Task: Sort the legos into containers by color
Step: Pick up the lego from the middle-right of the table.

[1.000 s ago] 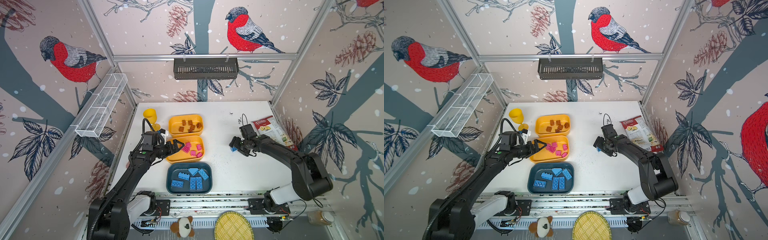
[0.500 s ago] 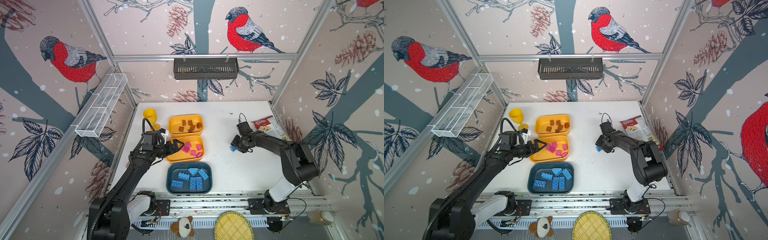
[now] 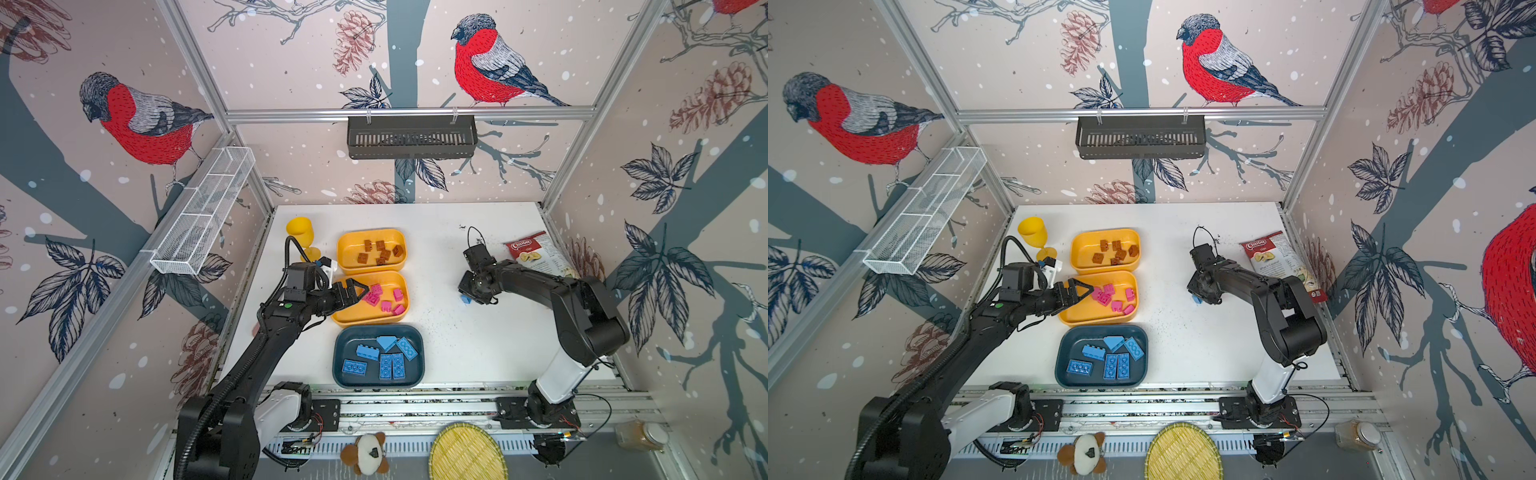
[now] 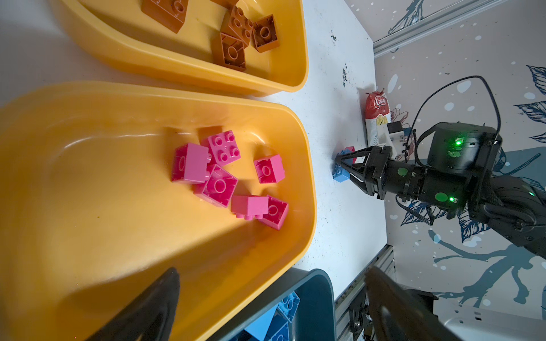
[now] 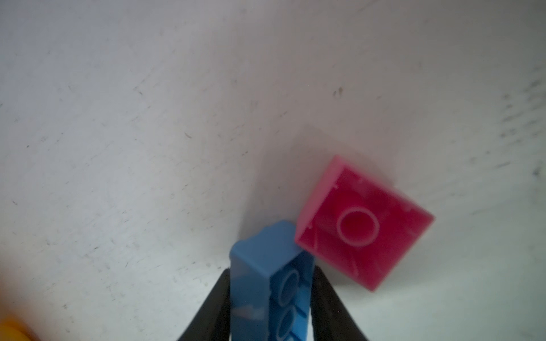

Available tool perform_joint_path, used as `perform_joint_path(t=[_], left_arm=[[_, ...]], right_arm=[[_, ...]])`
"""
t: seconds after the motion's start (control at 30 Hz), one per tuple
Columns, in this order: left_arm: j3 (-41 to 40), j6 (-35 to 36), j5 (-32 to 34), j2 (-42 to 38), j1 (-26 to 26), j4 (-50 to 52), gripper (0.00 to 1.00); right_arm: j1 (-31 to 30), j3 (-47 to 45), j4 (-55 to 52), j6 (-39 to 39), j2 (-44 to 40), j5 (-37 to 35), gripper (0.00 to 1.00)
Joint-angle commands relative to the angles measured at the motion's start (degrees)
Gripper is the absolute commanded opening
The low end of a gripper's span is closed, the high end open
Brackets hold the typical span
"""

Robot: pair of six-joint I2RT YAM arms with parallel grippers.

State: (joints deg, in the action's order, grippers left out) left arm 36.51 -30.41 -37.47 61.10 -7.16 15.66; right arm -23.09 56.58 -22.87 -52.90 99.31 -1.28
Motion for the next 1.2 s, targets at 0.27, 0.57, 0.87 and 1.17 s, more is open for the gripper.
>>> perform_joint_path(t=[0.27,0.57,0.87,1.17], left_arm=[[-0.7,1.0,-1.3,-0.1,0.1,-1.2,0.97],[-0.7,1.3,-1.8,0.6,0.1,-1.6,0.97],[-0.5,1.5,-2.0,1.0,0.1,-1.8,0.97],[-0.2,2.4,-2.0,1.8,0.1,-1.7,0.97]], right_arm=[[-0.6,0.3,-7.2,4.5,-0.4,-4.8,0.31],[-0.2,0.0,-7.1,7.8,0.2,-2.3,0.39],[0.1,2.6,-10.4,10.5,1.5,-6.3,0.55],[-0.9,5.1,-12.3,13.9,3.3,-12.4,0.52]])
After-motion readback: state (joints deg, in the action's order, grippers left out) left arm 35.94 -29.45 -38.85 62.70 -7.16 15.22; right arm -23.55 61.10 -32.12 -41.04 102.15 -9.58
